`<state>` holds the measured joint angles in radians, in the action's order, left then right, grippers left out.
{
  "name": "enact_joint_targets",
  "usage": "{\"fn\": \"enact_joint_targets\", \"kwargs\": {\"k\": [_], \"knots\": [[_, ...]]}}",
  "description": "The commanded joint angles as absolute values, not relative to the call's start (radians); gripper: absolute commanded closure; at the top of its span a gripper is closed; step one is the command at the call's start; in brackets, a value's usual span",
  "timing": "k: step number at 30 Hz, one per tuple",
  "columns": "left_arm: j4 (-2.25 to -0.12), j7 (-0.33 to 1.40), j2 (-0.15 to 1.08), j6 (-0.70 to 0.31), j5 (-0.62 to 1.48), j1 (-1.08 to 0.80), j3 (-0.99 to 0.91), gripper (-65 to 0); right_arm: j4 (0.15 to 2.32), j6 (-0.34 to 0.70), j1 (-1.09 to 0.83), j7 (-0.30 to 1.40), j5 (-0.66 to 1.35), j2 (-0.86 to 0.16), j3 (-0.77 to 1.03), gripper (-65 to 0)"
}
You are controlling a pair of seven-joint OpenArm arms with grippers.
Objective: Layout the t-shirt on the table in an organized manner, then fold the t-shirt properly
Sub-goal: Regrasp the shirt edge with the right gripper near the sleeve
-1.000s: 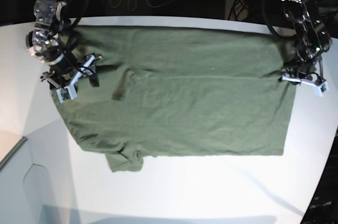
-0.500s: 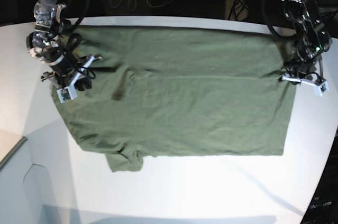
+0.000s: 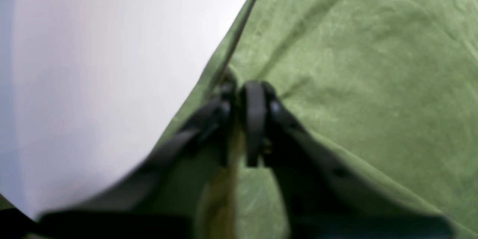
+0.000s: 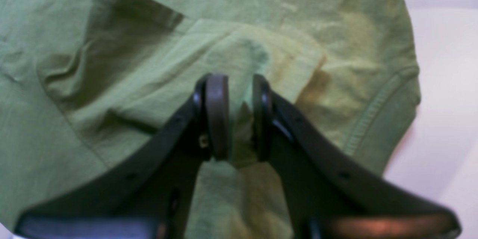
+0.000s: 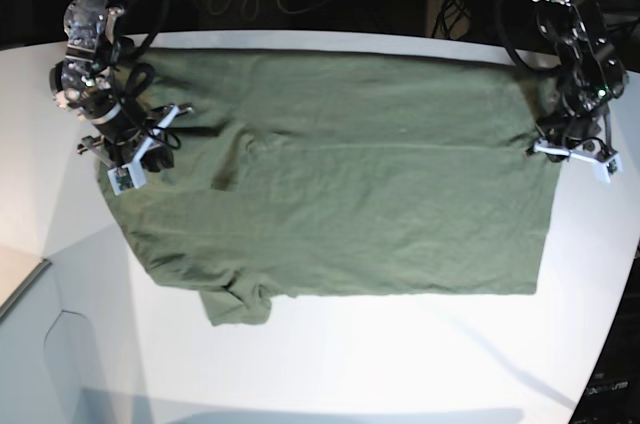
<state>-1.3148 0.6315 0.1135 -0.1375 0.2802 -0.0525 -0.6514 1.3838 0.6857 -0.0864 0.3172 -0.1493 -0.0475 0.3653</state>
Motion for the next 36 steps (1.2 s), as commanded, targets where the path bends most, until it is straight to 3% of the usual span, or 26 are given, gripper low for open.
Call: {"fn": "enact_joint_targets", "kwargs": {"k": [1,5,9,36], "knots": [[-1.333,0.619,0.124,-0.137,0.285,-0.044,-0.654,-12.6,1.400,0.698,-0.074,0.294,-0.133,-0.056,0.366,-10.4],[-1.330,0.618,0.124,-0.143,0.285,-0.044,-0.654,-10.7,1.400,0.698,-0.074,0.294,-0.133,-0.056,0.366,-10.4],[-1.322,0.618,0.124,-0.145,0.285,-0.044,-0.654,0.0,1.402,0.698,-0.074,0.294,-0.133,-0.058,0.369,-10.4],[-1.463,0.618,0.122,-0.142,0.285,-0.036,-0.654,-0.1,1.408,0.698,-0.030,0.298,-0.133,-0.058,0.371,-9.9]]}}
